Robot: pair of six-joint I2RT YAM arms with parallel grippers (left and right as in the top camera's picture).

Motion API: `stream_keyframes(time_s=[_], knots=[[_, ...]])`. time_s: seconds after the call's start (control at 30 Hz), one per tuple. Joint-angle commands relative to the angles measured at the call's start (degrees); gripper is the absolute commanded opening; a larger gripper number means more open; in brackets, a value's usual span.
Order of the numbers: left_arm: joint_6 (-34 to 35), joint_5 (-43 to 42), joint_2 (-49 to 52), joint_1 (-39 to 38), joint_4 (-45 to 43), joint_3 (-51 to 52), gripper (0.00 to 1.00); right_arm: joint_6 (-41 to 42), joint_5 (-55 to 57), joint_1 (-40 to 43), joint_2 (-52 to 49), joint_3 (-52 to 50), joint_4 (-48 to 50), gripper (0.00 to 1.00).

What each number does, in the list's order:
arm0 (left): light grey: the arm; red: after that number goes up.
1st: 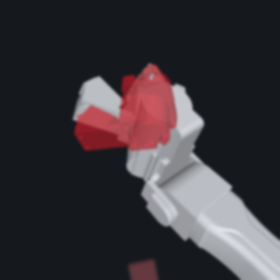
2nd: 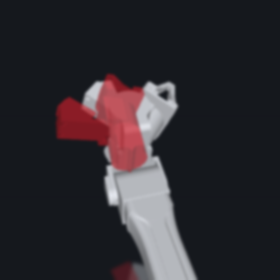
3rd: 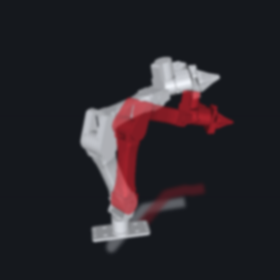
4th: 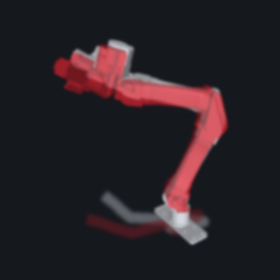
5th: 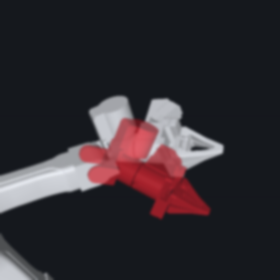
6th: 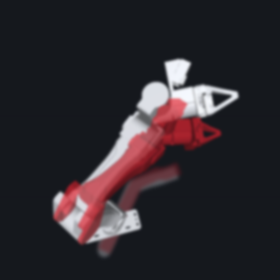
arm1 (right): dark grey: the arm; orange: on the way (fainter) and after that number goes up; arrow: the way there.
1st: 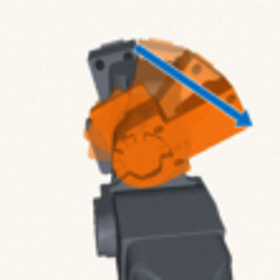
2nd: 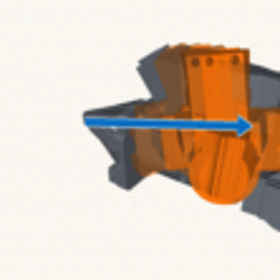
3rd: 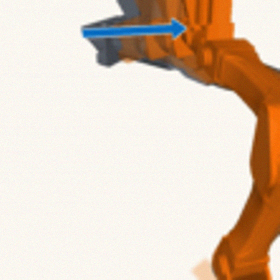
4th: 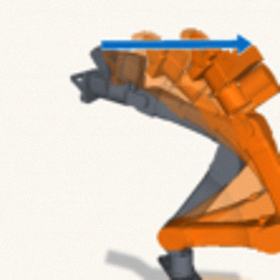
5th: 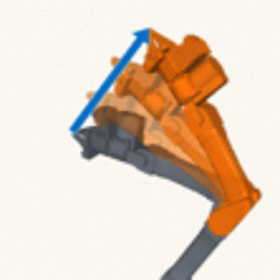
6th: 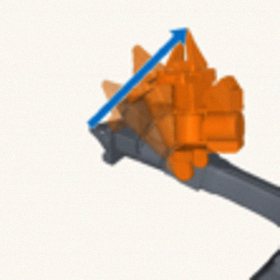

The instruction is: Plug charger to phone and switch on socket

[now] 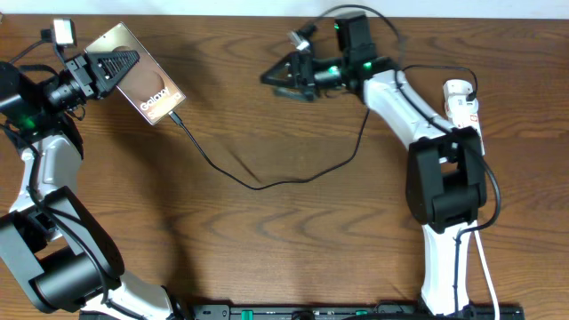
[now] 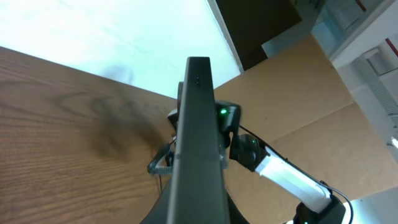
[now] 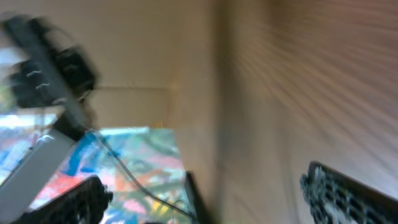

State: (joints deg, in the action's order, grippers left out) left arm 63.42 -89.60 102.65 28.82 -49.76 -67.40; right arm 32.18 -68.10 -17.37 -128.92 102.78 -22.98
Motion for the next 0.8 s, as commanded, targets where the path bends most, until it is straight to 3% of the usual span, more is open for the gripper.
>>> stream_keyframes(time_s=[0.0,0.1,0.3,0.53,0.67,0.77], knots=[[0.98,-0.44,-0.42,0.09,-0.48,-0.2,0.07,-10.84,13.64,2.27,3.91,1.7,-11.89,0.99],[0.92,-0.44,-0.42,0.09,-0.48,-0.13,0.07,-13.11,27.36,3.23,8.28,3.17,-23.98,0.99],[-3.1,-0.44,-0.42,-0.9,-0.5,4.68,0.07,-13.66,50.93,2.75,23.08,3.69,-37.51,0.99],[-10.6,2.4,-0.42,-3.41,-0.46,17.88,0.07,-13.46,61.61,0.79,36.94,3.69,-43.85,0.99],[-11.32,8.48,-0.42,-3.96,0.39,25.24,0.07,-11.85,65.26,0.37,41.4,3.69,-46.4,0.99],[-12.68,14.16,-0.42,-4.11,5.9,28.89,0.07,-11.82,65.61,0.39,42.86,3.69,-48.04,0.99]])
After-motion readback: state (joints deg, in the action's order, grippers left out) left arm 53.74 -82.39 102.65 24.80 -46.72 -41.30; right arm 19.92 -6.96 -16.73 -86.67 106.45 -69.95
